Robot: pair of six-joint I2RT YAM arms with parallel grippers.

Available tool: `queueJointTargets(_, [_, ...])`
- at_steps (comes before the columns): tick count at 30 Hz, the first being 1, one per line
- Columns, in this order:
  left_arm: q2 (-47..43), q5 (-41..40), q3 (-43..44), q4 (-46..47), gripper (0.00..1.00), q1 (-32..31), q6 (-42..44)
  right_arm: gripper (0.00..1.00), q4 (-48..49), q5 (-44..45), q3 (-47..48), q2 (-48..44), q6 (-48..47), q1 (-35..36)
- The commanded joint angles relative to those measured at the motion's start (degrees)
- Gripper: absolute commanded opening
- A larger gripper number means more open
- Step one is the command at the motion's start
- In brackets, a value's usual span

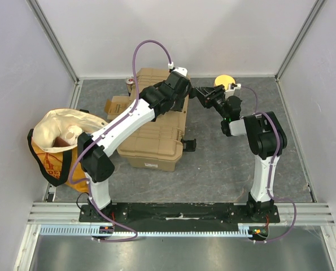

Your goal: Pack the tool kit

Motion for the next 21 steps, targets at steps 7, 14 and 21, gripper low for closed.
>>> queueJointTargets(7, [6.0, 4.7, -2.88, -8.39, 0.52, 0.26, 0.57, 0.52, -13.26, -8.1, -0.22, -9.74, -18.14, 4.82])
queueJointTargets(14, [6.45, 5.66, -2.97, -8.48, 0.51, 0.26, 0.31, 0.51, -24.59, -5.46, 0.74, -11.41, -24.65, 5.0])
queueJointTargets(21, [6.45, 6.02, -2.79, -8.48, 0.51, 0.26, 0.31, 0.55, -27.42, -4.14, 0.92, -11.68, -26.68, 4.91])
